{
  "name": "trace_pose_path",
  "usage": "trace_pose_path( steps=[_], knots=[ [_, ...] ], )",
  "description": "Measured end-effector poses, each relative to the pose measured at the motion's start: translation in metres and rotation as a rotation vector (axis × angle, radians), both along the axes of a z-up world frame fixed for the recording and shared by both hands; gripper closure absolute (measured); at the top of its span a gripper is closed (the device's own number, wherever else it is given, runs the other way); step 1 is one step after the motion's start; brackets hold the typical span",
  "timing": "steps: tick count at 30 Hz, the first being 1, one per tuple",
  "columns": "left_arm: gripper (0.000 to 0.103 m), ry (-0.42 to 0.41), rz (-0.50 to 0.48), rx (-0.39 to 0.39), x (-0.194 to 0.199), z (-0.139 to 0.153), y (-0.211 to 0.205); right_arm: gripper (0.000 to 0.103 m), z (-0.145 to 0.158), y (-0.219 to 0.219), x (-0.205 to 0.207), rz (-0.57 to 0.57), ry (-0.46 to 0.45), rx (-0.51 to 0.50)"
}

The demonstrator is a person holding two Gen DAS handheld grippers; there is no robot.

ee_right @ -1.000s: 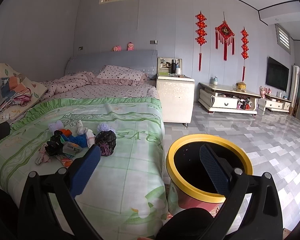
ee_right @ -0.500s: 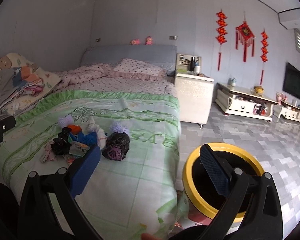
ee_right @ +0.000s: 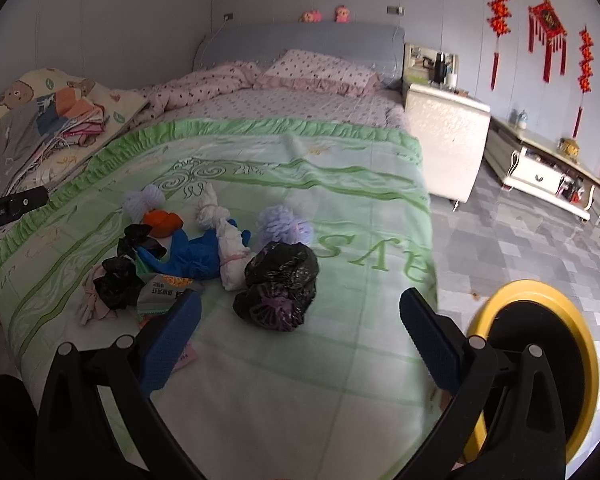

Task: Collect trash
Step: 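Grasp the lavender scrubber with the left tool while the right tool grasps the black bag, then carry the scrubber and black bag over the yellow bin with both tools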

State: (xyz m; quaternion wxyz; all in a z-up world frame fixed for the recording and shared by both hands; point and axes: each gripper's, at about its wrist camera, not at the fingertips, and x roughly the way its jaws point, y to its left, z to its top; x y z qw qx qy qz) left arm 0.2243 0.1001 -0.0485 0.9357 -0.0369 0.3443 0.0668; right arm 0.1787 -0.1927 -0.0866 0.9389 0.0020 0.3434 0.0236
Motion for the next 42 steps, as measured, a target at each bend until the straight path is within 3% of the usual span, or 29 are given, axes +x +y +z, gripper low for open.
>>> trace_pose_path(
  steps=[7,15,22,25,30,32,34,37,42],
  knots=[
    [0.008,0.061,-0.019,0.076,0.075,-0.032,0.004,0.008,-0.027,0.004,0.053,-0.023,0.077,0.067],
    [0.008,0.164,-0.034,0.103,0.152,-0.073,0.012,0.008,-0.050,-0.001,0.069,-0.012,0.126,0.136],
    [0.008,0.195,-0.011,0.027,0.184,-0.097,0.020,0.008,-0.058,-0.001,0.077,0.010,0.131,0.153],
    [0.008,0.181,-0.051,0.051,0.190,-0.100,0.008,0.010,-0.064,-0.003,0.080,0.009,0.146,0.160],
    [0.027,0.202,-0.135,0.063,0.199,-0.111,-0.010,0.026,-0.072,-0.003,0.089,0.027,0.188,0.192],
    [0.043,0.218,-0.150,0.061,0.205,-0.117,-0.014,0.034,-0.077,-0.002,0.094,0.041,0.214,0.210],
    [0.057,0.243,-0.153,0.006,0.212,-0.123,-0.012,0.047,-0.081,-0.004,0.096,0.044,0.228,0.235],
    [0.064,0.224,-0.146,-0.036,0.214,-0.122,-0.009,0.057,-0.085,-0.010,0.099,0.055,0.247,0.274],
    [0.067,0.203,-0.154,-0.052,0.211,-0.120,-0.009,0.061,-0.082,-0.017,0.099,0.059,0.225,0.321]
  ],
)
